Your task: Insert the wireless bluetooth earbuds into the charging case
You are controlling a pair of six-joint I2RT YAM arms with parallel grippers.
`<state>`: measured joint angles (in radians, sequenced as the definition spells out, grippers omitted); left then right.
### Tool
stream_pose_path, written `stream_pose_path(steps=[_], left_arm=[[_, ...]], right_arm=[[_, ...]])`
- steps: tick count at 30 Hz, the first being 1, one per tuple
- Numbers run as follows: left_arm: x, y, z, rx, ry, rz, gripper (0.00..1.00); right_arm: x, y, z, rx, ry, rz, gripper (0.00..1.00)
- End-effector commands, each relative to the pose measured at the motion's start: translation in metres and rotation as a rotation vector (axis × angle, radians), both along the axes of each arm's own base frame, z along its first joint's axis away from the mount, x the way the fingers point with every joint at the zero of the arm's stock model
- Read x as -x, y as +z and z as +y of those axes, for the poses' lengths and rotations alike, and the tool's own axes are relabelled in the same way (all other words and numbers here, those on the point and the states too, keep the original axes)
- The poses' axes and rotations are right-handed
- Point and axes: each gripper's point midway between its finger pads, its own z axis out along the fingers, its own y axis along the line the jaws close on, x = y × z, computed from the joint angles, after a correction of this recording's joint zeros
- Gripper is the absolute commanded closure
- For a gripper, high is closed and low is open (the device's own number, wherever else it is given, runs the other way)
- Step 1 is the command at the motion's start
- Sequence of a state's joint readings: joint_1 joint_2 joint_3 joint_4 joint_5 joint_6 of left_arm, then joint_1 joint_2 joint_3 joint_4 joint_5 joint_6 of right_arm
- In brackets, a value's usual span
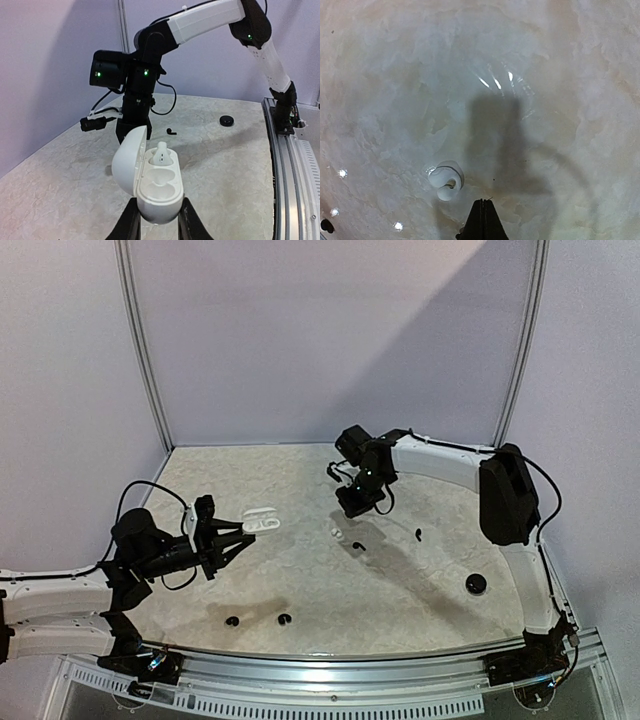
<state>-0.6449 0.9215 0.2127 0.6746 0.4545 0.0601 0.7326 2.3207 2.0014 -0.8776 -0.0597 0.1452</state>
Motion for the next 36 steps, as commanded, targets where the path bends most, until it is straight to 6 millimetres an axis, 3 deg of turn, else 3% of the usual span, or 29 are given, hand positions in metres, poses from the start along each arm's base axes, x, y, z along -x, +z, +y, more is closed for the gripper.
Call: stream_pose_path(steps=[1, 11, 23, 36], left_arm=[[-0.003, -0.001, 0.002, -0.007, 0.014, -0.008, 1.00], [-0.003, -0.003, 0.001, -0.012, 0.013, -0.007, 1.00], [-0.003, -0.004, 0.001, -0.016, 0.011, -0.009, 1.00], [-0.001, -0.006, 0.002, -0.022, 0.005, -0.016, 1.00]], right_arm=[[0.019, -0.034, -0.002, 0.036, 0.012, 0.105, 1.00], [0.039, -0.061, 0.002, 0.023, 0.030, 0.218, 1.00], [0.059, -0.059, 0.026, -0.038, 0.094, 0.267, 1.00], [0.045, -0.061, 0.045, -0.092, 0.104, 0.216, 1.00]])
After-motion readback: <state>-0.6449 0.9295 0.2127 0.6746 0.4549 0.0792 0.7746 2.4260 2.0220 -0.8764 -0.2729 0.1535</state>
